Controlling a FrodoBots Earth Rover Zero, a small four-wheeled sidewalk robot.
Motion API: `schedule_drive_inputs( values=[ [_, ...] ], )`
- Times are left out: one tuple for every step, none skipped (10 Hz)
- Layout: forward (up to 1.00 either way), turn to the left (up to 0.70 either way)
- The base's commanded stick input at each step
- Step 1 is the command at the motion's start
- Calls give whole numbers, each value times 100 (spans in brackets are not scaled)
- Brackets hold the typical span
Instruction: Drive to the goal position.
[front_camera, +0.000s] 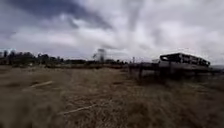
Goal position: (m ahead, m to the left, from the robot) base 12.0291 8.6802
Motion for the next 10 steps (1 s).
schedule_drive_inputs(
  values=[
    [70,0],
    [70,0],
    [70,0],
    [70,0],
    [70,0],
    [70,0],
    [70,0],
    [70,0],
    [70,0],
    [70,0]
  ],
)
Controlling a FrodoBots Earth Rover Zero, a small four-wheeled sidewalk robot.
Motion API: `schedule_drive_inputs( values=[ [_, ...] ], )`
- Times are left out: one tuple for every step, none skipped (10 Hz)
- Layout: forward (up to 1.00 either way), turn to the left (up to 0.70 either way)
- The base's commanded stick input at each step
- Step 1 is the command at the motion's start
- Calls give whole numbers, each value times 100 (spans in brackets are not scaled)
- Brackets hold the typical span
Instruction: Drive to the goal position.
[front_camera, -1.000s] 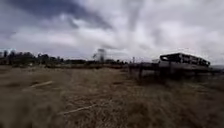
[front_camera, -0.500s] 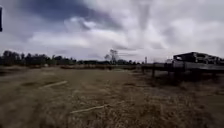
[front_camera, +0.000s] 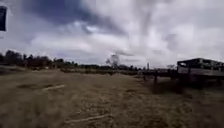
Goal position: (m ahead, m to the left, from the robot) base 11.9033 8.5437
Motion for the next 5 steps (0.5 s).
schedule_drive_inputs(
  values=[
    [70,0],
    [70,0],
    [70,0],
    [70,0],
    [70,0]
  ],
)
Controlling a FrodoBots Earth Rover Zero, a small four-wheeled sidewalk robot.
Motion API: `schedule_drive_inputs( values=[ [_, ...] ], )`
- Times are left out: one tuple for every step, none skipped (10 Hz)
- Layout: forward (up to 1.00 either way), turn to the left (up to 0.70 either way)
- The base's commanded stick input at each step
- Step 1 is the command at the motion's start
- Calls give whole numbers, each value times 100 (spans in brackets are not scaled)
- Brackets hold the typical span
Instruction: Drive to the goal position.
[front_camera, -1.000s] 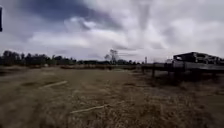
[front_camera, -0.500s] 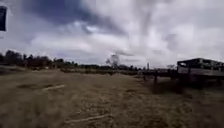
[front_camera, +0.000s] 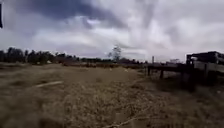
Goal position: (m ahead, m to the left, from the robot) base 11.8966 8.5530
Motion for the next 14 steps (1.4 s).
schedule_drive_inputs(
  values=[
    [70,0],
    [70,0],
    [70,0],
    [70,0],
    [70,0],
    [70,0],
    [70,0],
    [70,0],
    [70,0],
    [70,0],
    [70,0],
    [70,0],
    [70,0],
    [70,0]
  ],
)
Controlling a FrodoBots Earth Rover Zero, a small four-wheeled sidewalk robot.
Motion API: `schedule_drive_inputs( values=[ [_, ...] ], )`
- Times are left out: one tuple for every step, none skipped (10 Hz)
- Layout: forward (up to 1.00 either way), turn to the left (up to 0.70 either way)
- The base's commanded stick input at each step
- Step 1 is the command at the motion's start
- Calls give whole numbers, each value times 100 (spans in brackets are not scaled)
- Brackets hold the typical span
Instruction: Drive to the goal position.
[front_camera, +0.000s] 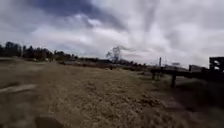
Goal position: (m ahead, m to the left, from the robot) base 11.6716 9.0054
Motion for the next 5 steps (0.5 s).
schedule_drive_inputs(
  values=[
    [70,0],
    [70,0],
    [70,0],
    [70,0],
    [70,0]
  ],
)
